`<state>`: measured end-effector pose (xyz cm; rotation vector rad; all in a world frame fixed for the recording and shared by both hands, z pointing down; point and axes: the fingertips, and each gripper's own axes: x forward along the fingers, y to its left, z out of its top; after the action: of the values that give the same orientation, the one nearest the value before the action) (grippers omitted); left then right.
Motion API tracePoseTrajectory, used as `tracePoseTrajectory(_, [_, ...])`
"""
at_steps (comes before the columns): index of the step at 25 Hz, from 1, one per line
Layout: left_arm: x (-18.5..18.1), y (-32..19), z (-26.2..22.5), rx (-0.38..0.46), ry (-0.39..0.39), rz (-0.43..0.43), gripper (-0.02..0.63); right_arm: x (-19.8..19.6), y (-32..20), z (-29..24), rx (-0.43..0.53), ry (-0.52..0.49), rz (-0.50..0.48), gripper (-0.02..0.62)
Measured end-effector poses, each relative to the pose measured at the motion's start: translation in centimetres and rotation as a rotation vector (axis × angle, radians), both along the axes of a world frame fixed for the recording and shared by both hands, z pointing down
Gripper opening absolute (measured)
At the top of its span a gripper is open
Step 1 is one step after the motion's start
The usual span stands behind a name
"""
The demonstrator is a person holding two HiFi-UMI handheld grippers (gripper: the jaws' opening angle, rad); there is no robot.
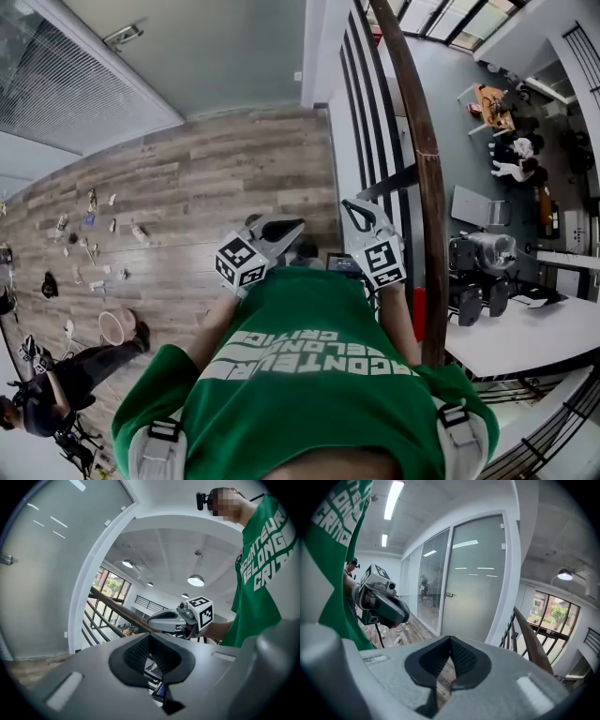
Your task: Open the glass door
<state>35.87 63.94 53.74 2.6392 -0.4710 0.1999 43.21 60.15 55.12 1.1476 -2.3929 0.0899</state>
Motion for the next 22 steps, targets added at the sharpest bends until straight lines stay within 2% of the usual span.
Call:
tracePoseTrajectory(4, [-1.2,-2.6,0.0,-0.004,0.027,-0.021,0.017,-1.1,-3.1,-0.7,-0.001,-0.063,0.012,-0.006])
tracePoseTrajectory(10, [-3.3,-7.7,-0.4,0.006,0.036,-0.012,0.017,-4.1,-7.8,-1.3,0.011,-0.017,0.004,-0.008])
tracePoseTrajectory(22, [-9.7,-15.9,-1.4,0.015,0.086,-0.063,0.017,-11.5,-15.0,-2.1,0.011,0.027,-0.057,-0.008])
